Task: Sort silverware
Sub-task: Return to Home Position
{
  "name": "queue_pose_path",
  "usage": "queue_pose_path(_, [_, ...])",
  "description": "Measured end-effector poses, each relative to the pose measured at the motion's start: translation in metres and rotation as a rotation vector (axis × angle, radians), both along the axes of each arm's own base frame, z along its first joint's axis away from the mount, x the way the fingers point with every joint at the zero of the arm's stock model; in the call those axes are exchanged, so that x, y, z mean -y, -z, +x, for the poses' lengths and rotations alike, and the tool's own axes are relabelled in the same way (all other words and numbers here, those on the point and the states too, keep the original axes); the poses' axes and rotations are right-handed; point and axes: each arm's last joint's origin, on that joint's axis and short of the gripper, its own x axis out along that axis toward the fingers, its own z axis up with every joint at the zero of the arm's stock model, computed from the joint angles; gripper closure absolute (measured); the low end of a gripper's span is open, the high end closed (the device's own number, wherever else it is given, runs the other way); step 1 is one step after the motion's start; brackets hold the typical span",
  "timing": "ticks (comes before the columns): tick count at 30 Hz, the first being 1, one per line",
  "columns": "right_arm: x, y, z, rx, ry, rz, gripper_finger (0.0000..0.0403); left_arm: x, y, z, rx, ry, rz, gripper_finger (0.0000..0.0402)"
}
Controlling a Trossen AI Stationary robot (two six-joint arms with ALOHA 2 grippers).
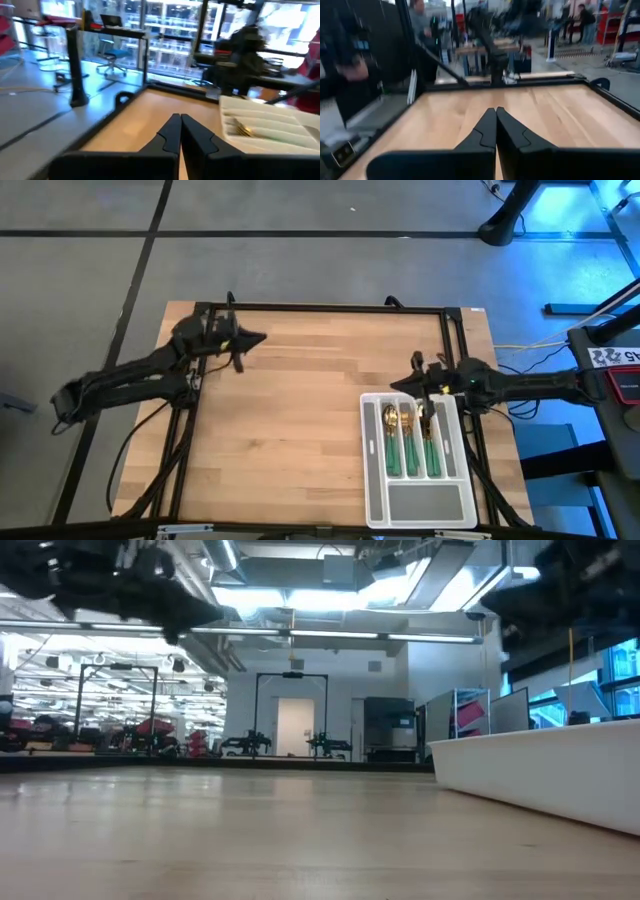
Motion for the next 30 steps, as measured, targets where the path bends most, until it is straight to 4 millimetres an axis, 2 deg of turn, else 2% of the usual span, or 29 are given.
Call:
queue_pose_path(6, [-0.001,0.028,-0.026,0.082,0.015,0.064,0.0402,0.027,0.037,-0.017,0.029,0.015,0.000,0.0401])
queue_pose_path(13, [-0.001,0.031,-0.036,0.076,0.027,0.047,0.0402,0.048,0.069,-0.027,0.082,0.078,0.003,0.0401])
queue_pose_path(23, [-0.001,0.043,-0.039,-0.032,0.035,0.020,0.0402,0.066,0.082,-0.036,-0.007,0.136,0.052,0.0401])
queue_pose_path(30, [-0.001,0.038,-0.039,0.028,0.027,0.000,0.0402,0.071,0.088,-0.037,-0.054,0.150,-0.010,0.0401])
